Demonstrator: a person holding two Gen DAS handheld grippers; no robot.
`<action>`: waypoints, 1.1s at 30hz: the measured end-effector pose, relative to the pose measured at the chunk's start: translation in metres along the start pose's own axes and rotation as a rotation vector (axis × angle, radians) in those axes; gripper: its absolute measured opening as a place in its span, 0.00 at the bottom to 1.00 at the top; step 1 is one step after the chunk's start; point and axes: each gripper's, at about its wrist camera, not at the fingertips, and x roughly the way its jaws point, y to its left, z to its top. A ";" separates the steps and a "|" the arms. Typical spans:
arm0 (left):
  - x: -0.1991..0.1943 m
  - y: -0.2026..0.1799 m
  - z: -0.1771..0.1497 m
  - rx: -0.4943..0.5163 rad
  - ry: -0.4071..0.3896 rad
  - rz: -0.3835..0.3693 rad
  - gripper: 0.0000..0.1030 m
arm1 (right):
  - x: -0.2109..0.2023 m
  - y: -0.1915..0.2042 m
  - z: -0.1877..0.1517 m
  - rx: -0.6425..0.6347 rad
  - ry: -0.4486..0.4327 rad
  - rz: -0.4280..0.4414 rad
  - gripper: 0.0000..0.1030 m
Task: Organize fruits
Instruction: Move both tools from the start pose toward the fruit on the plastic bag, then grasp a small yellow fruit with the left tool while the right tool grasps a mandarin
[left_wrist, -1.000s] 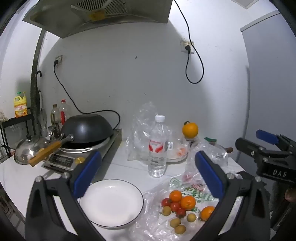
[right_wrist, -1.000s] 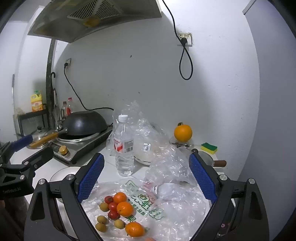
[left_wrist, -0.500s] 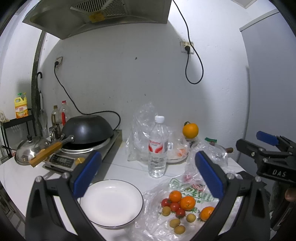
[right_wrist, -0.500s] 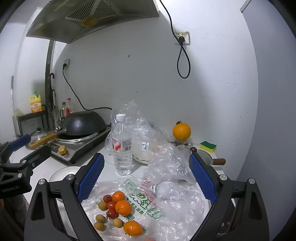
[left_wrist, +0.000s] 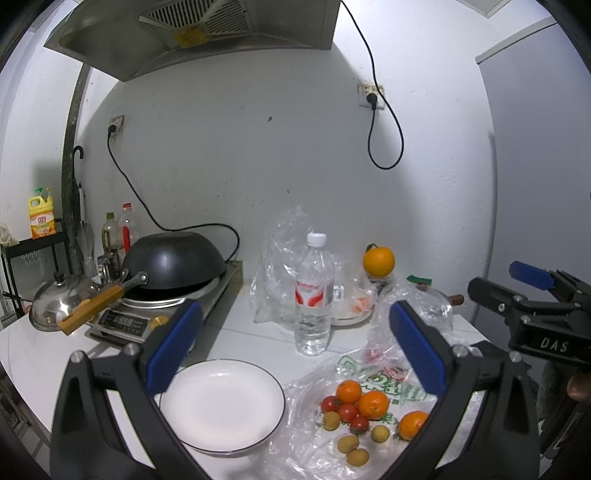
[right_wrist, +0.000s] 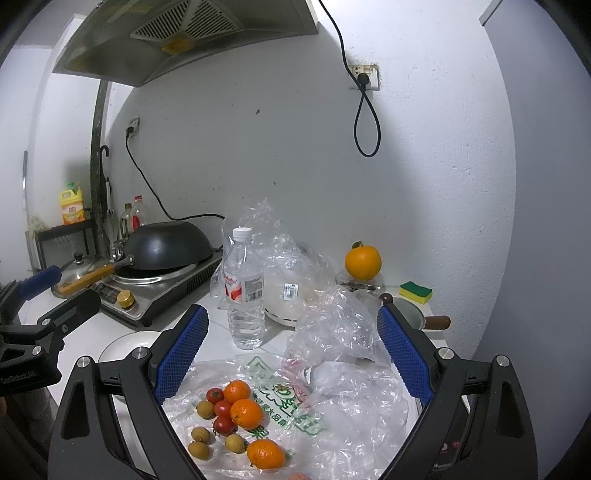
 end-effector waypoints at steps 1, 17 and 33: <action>0.000 0.000 0.000 0.002 0.000 0.000 0.99 | 0.000 0.000 0.000 0.000 0.001 0.000 0.92; -0.003 -0.004 0.000 -0.013 -0.003 -0.012 0.99 | -0.001 -0.001 -0.001 0.002 0.006 -0.001 0.92; 0.022 -0.037 -0.035 0.026 0.150 -0.072 0.98 | 0.006 -0.028 -0.047 0.041 0.175 0.030 0.91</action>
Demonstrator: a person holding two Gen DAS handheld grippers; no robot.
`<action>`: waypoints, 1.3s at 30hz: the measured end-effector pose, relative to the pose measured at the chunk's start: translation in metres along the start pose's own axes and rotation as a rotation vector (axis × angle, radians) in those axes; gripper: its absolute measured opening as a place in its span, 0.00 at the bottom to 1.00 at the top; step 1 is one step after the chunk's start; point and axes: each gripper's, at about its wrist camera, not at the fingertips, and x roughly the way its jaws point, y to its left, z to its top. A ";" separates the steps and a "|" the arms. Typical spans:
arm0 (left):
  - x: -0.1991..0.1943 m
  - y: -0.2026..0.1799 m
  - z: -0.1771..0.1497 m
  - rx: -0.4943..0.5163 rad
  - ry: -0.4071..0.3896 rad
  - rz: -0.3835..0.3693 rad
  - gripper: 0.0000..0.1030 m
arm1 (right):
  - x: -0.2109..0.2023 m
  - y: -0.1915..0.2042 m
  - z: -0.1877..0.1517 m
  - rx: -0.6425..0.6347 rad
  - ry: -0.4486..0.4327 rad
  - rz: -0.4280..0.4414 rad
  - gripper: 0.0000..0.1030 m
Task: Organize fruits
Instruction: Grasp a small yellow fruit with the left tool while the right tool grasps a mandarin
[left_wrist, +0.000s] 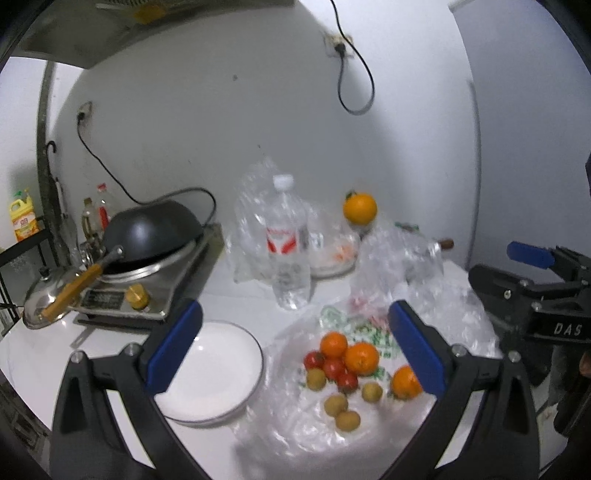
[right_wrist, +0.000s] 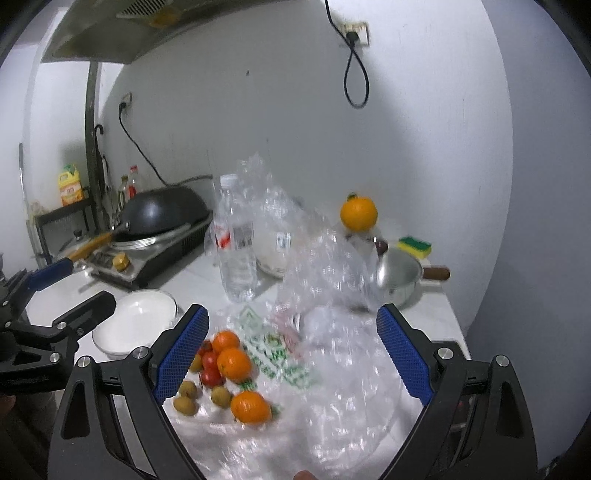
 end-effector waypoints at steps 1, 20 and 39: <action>0.004 -0.003 -0.004 0.012 0.020 -0.003 0.98 | 0.003 -0.002 -0.004 0.007 0.017 0.008 0.91; 0.067 -0.033 -0.075 0.136 0.438 -0.082 0.60 | 0.051 0.014 -0.052 -0.006 0.223 0.159 0.51; 0.092 -0.030 -0.095 0.119 0.595 -0.146 0.28 | 0.089 0.024 -0.072 -0.048 0.337 0.203 0.48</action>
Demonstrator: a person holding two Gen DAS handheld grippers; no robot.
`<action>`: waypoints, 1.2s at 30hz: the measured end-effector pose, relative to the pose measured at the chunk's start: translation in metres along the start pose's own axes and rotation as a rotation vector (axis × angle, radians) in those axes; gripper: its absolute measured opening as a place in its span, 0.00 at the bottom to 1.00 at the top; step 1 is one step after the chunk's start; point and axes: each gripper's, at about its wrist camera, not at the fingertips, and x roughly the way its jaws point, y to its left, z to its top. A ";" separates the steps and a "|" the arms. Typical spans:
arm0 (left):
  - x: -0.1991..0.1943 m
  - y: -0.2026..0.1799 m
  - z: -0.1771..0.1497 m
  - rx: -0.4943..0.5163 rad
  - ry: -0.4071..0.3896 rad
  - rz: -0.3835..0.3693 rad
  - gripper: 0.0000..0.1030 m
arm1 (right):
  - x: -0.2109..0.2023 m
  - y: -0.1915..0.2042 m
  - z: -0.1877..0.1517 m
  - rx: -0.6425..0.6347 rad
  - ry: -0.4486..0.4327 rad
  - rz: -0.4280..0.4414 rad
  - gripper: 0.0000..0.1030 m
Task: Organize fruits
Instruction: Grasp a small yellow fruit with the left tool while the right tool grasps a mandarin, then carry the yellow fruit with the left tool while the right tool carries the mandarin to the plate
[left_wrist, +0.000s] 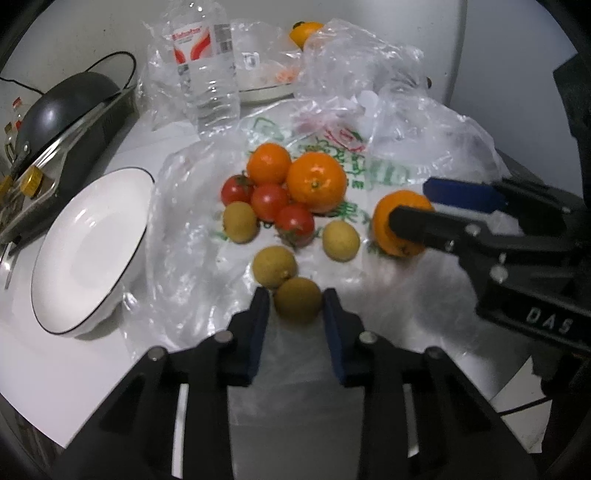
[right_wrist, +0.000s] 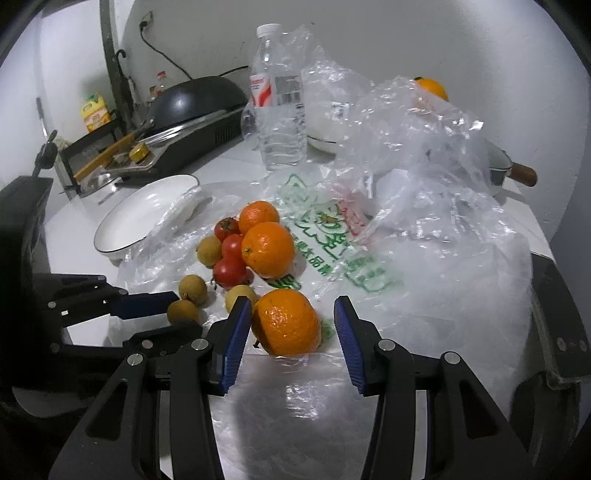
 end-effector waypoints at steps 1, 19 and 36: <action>0.000 0.001 0.000 -0.003 0.002 -0.003 0.28 | 0.001 0.002 0.000 -0.013 -0.005 -0.003 0.48; -0.021 0.007 0.004 0.005 -0.097 -0.019 0.28 | 0.003 0.012 -0.001 -0.051 0.006 -0.008 0.44; -0.054 0.033 0.006 0.006 -0.216 0.004 0.28 | -0.019 0.025 0.023 -0.031 -0.071 -0.029 0.44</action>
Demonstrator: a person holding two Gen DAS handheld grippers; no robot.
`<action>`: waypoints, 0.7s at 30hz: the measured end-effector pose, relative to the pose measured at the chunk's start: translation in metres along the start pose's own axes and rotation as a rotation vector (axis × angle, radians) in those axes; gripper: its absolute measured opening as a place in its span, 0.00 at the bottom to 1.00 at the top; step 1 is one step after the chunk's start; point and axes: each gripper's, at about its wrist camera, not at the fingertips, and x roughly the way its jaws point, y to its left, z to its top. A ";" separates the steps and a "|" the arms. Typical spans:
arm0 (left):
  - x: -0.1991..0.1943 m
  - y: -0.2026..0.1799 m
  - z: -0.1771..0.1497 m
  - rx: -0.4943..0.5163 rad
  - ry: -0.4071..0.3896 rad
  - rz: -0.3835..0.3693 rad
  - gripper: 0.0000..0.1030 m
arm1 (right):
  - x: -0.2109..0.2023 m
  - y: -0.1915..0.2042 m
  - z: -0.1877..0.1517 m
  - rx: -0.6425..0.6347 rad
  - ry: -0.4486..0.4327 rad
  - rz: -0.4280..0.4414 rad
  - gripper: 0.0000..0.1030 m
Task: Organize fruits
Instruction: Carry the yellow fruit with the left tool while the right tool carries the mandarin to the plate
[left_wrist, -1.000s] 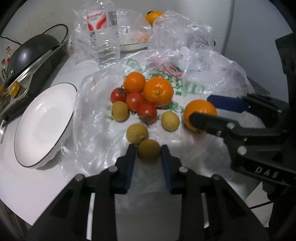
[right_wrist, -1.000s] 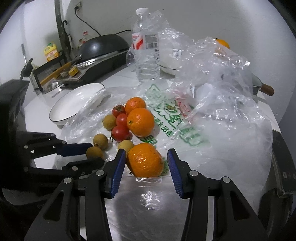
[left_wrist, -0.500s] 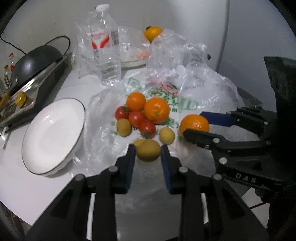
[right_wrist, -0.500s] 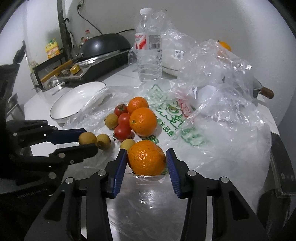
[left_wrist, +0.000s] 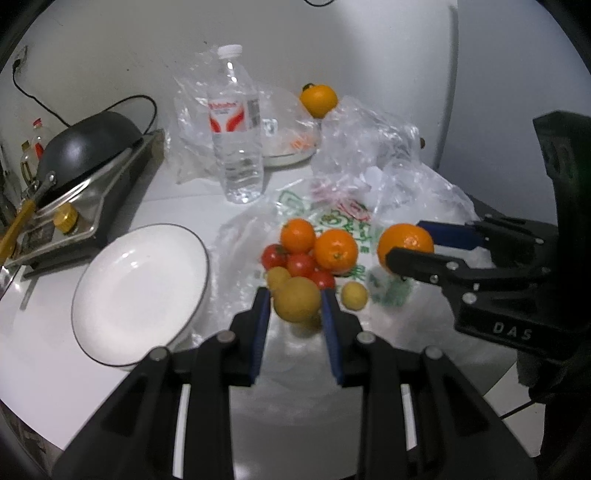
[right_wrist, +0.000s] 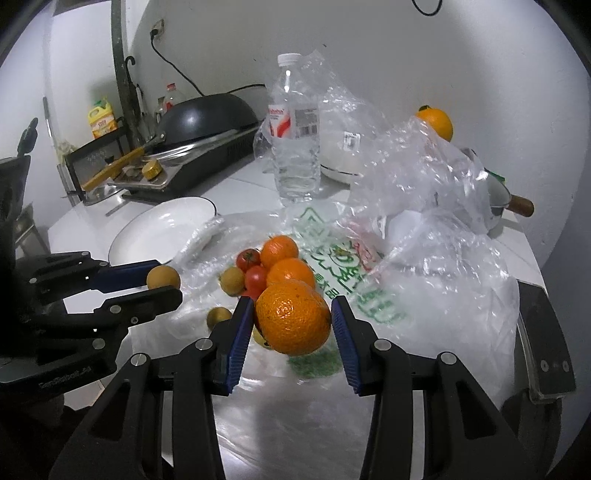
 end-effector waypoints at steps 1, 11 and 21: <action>-0.001 0.003 0.000 -0.001 -0.004 0.003 0.28 | 0.000 0.003 0.002 -0.002 -0.001 0.000 0.44; -0.008 0.045 -0.002 -0.037 -0.033 0.025 0.28 | 0.011 0.032 0.022 -0.028 -0.014 0.010 0.44; -0.016 0.097 -0.007 -0.077 -0.057 0.061 0.28 | 0.032 0.070 0.048 -0.071 -0.013 0.028 0.44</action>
